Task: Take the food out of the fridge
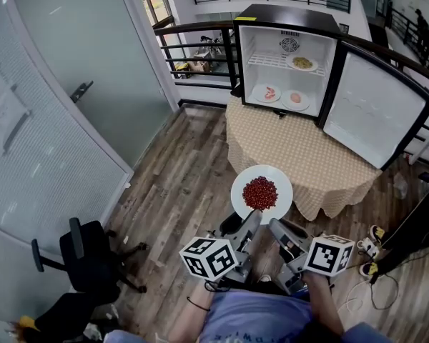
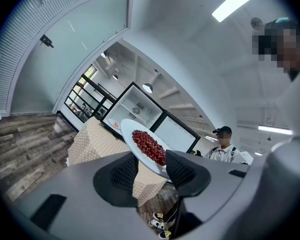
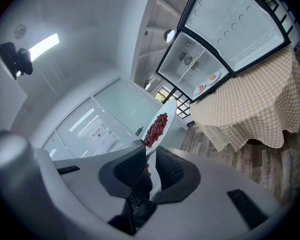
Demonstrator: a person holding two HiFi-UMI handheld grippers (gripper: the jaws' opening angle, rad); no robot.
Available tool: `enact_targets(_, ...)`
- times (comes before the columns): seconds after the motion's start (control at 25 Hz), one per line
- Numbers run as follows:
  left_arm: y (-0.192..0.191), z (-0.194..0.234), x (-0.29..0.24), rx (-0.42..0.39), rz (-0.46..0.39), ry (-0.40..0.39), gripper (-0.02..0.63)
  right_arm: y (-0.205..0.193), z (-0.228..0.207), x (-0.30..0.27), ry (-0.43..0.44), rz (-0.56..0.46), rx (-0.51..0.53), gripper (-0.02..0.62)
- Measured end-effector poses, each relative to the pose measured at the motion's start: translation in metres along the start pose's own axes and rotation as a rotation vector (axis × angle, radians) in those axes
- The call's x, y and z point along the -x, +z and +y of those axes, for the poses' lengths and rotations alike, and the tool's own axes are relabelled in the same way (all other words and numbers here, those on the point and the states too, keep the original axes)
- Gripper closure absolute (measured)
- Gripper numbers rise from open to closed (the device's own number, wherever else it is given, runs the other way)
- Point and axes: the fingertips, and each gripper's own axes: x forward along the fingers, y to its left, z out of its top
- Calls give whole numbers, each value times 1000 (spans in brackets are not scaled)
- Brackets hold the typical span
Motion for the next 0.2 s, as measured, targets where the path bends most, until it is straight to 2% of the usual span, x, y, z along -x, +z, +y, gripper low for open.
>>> enact_targets(0.2, 2, 1, -3, -6, 0, -3, 425, 2, -3, -2, 0, 0, 3, 526)
